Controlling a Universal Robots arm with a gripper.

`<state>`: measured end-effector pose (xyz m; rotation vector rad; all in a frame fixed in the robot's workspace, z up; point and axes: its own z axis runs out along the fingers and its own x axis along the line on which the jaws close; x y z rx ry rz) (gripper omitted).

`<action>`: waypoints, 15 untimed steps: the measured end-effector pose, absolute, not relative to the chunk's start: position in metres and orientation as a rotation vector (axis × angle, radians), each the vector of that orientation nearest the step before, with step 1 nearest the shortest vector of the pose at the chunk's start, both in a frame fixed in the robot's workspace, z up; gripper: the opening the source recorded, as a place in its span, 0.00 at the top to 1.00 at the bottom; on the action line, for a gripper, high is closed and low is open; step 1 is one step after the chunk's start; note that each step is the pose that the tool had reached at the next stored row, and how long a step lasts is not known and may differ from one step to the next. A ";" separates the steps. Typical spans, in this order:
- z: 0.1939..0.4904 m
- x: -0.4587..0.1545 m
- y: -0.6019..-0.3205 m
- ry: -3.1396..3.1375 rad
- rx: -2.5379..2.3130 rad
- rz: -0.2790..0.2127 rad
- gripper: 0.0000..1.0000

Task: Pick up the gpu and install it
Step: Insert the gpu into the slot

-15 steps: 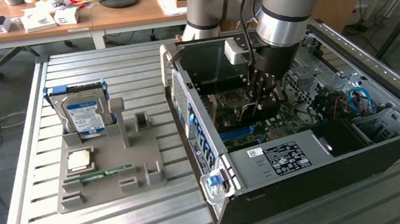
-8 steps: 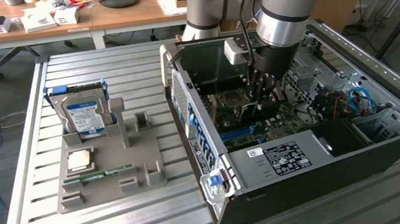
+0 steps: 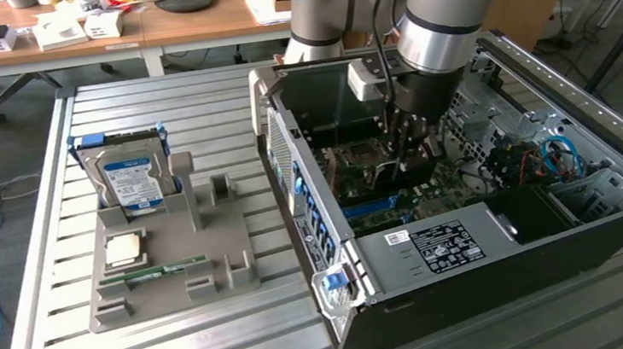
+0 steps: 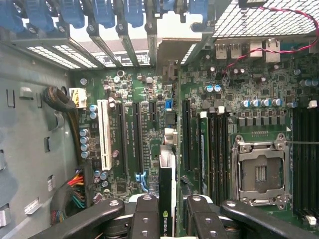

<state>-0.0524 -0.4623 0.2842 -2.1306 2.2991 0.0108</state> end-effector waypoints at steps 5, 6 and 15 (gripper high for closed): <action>0.284 -0.053 -0.462 2.299 -2.131 0.011 0.74; 0.284 -0.053 -0.462 2.299 -2.131 0.011 0.74; 0.284 -0.054 -0.462 2.299 -2.131 0.011 0.74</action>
